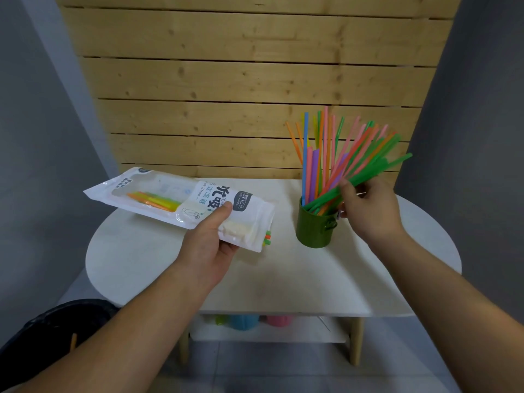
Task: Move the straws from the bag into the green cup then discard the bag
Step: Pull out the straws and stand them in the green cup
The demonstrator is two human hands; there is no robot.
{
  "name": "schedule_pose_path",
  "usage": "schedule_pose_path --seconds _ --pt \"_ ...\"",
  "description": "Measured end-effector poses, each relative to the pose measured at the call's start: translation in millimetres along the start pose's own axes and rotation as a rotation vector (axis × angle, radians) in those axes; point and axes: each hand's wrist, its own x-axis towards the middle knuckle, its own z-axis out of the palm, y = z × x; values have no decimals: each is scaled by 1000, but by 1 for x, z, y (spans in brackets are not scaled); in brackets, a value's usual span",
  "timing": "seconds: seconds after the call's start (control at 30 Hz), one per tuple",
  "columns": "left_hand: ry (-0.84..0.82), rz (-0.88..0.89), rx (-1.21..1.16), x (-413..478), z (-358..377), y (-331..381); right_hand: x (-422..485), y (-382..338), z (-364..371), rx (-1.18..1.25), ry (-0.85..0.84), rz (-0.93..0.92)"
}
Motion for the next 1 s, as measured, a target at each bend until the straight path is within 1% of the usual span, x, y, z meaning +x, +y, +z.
schedule_pose_path --seconds 0.07,0.13,0.3,0.37,0.43,0.53,0.67,0.77,0.9,0.93,1.0 --pt "-2 1 -3 -1 0 1 4 0 -4 -12 48 -26" --pt "-2 3 -5 -1 -1 2 6 1 -7 -30 58 -52" --pt "-4 4 -5 -3 0 1 3 7 3 -108 -72 -34" --pt "-9 3 -6 -4 1 1 2 8 6 -103 -81 -12" --pt "-11 8 -9 -4 2 2 2 8 8 -47 -84 31" --pt "-12 15 -18 -4 2 3 3 10 6 32 -54 75" --pt "-23 20 -17 -4 4 2 3 16 1 45 23 86" --pt "-22 24 -10 -5 5 0 1 18 -1 10 -39 90" --pt "-27 24 -16 -5 6 0 -6 15 -3 37 -132 103" --pt "-29 28 -18 -5 6 0 -8 13 -5 51 -140 125" --pt "-31 39 -17 -5 5 1 -10 8 -10 61 -162 226"
